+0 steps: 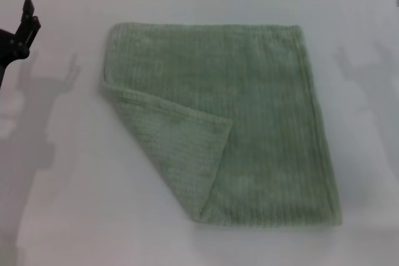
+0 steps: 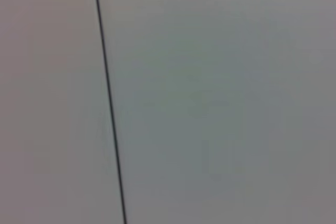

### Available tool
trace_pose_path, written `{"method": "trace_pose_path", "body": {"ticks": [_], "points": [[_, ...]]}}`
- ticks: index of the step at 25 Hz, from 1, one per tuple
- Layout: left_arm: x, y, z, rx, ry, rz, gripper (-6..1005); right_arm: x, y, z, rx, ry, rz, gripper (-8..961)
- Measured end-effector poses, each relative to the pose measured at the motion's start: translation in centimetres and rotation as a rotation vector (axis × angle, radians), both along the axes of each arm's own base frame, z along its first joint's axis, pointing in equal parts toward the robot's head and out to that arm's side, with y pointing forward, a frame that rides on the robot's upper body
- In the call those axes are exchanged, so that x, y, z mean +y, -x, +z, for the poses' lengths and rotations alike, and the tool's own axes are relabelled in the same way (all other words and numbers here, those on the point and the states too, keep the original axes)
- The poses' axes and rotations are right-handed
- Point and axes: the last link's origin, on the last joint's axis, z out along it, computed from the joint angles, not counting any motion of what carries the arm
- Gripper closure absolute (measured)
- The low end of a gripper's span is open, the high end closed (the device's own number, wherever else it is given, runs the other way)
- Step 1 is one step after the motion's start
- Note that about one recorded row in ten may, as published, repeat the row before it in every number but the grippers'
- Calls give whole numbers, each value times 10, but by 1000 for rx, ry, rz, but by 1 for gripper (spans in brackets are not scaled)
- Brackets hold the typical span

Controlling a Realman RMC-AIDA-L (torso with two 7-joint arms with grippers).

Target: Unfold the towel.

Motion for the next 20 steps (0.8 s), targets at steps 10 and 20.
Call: {"method": "trace_pose_path", "body": {"ticks": [10,20], "points": [[22,-20,-12,0,63,-44,139,76,67,15,-207,477,-276,294],[35,-40,-22,-33,113,-64,139,90,86,17,-315,746,-415,317]]}}
